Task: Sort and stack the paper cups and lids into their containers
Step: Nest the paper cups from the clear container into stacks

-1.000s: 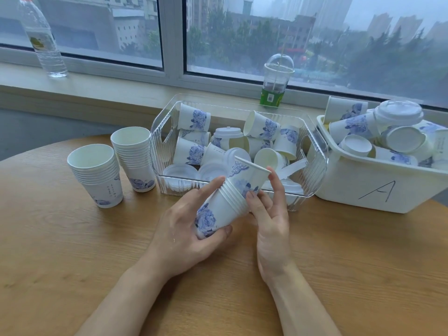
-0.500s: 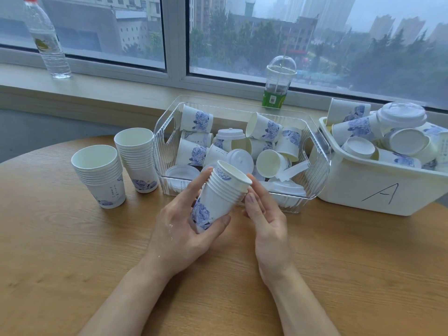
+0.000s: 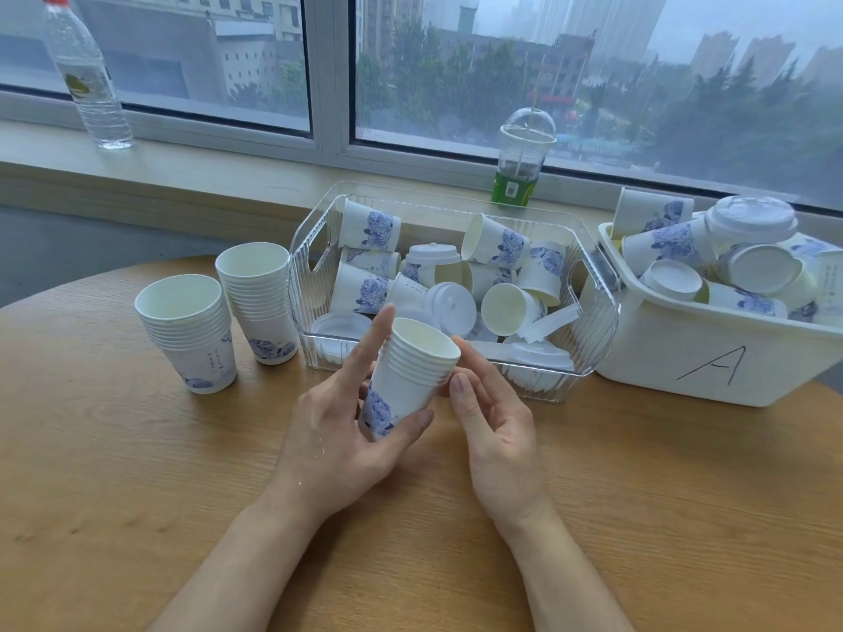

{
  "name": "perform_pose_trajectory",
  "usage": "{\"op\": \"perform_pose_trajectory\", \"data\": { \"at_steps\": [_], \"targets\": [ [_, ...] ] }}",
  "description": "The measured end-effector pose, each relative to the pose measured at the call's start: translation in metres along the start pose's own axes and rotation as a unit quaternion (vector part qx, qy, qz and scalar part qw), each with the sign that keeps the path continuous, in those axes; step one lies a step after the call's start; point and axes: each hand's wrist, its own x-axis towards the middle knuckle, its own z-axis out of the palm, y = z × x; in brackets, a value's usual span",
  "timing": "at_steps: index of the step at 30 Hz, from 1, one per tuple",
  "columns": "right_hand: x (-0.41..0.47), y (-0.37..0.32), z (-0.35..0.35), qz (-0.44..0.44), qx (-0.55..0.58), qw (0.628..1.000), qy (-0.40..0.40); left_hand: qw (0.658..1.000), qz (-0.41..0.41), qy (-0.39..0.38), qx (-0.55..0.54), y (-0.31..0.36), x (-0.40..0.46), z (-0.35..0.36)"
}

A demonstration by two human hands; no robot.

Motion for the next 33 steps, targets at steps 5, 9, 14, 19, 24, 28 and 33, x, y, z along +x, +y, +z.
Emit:
{"op": "perform_pose_trajectory", "data": {
  "at_steps": [5,9,14,19,24,28,33],
  "targets": [
    [-0.002,0.000,0.002,-0.001,-0.011,1.000,-0.011,1.000,-0.010,0.001,-0.010,-0.001,0.001,0.001],
    [0.005,-0.015,-0.001,-0.025,-0.040,0.999,0.019,0.998,-0.037,0.035,-0.020,-0.001,0.003,-0.001],
    [0.077,-0.037,-0.016,-0.091,-0.191,0.975,0.072,0.992,-0.075,0.101,-0.005,-0.006,0.006,-0.003],
    [0.171,-0.037,-0.030,-0.096,-0.432,0.896,0.021,0.992,-0.073,0.102,0.009,-0.005,0.005,-0.001],
    [0.213,-0.031,-0.036,-0.070,-0.556,0.827,-0.053,0.991,-0.082,0.104,-0.003,-0.007,0.005,-0.001],
    [0.224,-0.026,-0.037,-0.083,-0.596,0.797,-0.060,0.991,-0.080,0.108,-0.001,-0.009,0.006,-0.002],
    [0.220,-0.030,-0.036,-0.117,-0.582,0.804,-0.037,0.991,-0.087,0.102,0.014,-0.008,0.005,-0.002]
  ]
}}
